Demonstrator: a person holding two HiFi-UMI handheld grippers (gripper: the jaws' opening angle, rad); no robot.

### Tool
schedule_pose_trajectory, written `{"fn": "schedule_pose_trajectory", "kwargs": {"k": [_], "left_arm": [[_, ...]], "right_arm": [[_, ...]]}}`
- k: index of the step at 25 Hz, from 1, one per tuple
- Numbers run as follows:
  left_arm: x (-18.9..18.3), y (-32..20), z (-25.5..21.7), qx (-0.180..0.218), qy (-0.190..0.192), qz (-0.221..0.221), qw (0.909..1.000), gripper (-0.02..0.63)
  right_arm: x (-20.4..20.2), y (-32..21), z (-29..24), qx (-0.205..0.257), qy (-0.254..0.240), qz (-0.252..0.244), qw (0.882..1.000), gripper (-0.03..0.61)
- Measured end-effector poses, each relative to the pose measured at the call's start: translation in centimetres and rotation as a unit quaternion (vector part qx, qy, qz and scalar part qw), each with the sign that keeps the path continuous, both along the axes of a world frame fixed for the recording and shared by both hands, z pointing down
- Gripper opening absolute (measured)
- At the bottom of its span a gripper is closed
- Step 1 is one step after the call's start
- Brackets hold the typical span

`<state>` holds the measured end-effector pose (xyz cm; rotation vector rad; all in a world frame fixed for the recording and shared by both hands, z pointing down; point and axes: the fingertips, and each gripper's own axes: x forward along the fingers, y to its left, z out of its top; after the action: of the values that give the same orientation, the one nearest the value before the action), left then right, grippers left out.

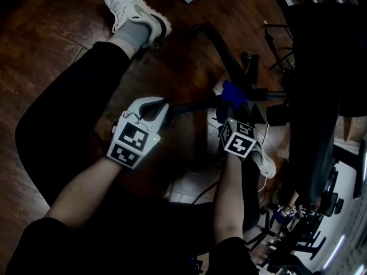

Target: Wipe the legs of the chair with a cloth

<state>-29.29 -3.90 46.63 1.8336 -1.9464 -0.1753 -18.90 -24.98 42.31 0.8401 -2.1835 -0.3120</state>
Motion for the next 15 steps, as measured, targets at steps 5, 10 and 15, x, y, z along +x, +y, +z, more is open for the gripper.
{"fn": "schedule_pose_trajectory", "kwargs": {"k": [5,10,15], "left_arm": [[0.4,0.2,0.1,-0.001,-0.031,0.005,0.9995,0.014],[0.2,1.0,0.8,-0.024,-0.019,-0.011,0.9995,0.014],[0.1,1.5,1.8,-0.049,0.003,-0.019,0.9986,0.014]], "right_arm": [[-2.3,5.2,1.2,-0.010,0.014,-0.055,0.998,0.110],[-3.4,10.0,2.5,-0.040,-0.002,-0.086,0.995,0.110],[-4.0,13.4,2.9,-0.058,-0.010,-0.106,0.993,0.110]]}}
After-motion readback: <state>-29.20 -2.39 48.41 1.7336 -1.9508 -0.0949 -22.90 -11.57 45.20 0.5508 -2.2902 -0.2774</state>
